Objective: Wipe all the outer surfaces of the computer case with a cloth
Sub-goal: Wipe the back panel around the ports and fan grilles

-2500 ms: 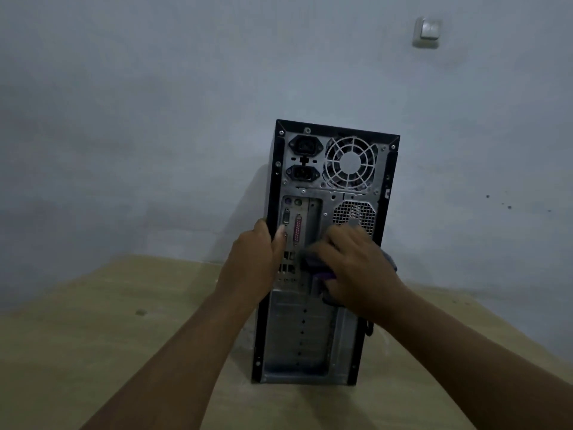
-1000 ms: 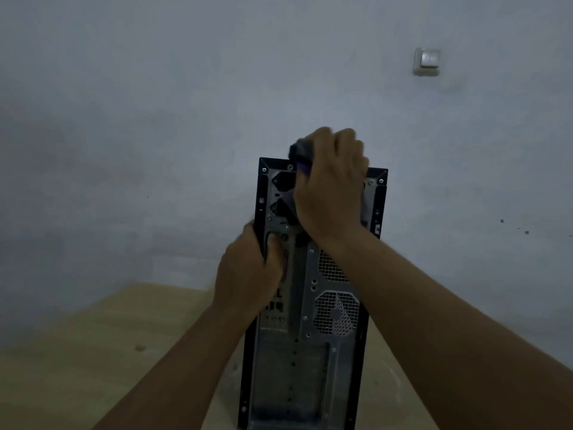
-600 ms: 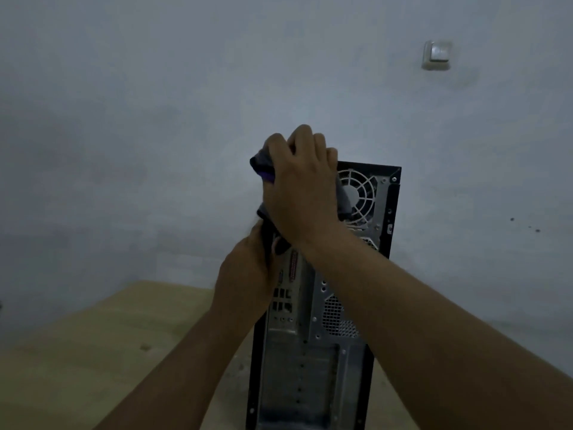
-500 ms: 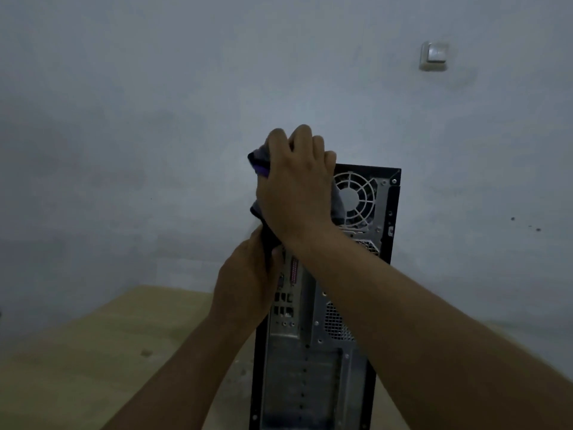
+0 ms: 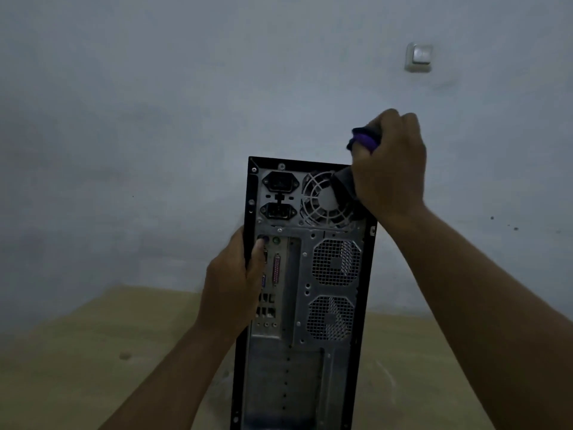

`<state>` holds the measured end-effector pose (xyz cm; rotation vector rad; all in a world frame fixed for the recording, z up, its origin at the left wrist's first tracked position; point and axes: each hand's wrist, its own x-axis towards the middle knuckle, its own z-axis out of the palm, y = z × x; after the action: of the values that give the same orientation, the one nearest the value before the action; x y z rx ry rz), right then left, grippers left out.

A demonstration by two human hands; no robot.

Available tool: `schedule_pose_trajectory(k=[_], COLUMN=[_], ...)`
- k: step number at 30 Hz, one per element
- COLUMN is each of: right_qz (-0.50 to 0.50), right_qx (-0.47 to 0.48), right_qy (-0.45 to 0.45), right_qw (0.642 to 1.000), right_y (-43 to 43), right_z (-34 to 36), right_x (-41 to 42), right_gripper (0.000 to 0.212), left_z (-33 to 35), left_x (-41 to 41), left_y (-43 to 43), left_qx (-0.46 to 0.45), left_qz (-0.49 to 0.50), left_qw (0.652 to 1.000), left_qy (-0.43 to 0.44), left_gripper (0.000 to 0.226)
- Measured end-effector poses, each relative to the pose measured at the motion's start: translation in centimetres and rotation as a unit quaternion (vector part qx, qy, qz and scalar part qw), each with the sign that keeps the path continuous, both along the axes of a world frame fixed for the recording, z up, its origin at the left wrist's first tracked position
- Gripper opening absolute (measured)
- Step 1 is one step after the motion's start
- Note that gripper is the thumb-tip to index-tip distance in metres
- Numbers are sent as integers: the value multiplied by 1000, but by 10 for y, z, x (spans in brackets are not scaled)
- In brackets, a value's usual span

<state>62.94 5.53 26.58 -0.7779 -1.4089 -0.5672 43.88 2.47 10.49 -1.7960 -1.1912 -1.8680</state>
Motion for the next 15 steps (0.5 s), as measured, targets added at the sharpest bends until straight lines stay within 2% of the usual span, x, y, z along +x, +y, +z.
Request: schedule_pose_trajectory(k=[2,4,9,12,15], right_qz=[57,66,-43,-41,-35], right_qx=[33,62,120,123,137], right_qy=[37,17,-164,-250,-319], right_qw=[997,996,978,960,937], right_y=[1,-1,4,8,8], right_z=[-5,-19,-94,-131,-138], right_x=[2,0,9,16,23], right_gripper=[15,18,31,38,36], left_z=[0,0,-1,0,0], left_x=[-1,-3,-3,-2,0], left_y=[0,1,-1,-1,-2], left_qx=[-3,-10,-33,-34,-32], left_qz=[-2,-5,-15,-8,-10], left_qw=[1000,1000,999,999,999], left_qy=[0,0,-2,-5,-13], left_gripper=[32,35,32,30,30])
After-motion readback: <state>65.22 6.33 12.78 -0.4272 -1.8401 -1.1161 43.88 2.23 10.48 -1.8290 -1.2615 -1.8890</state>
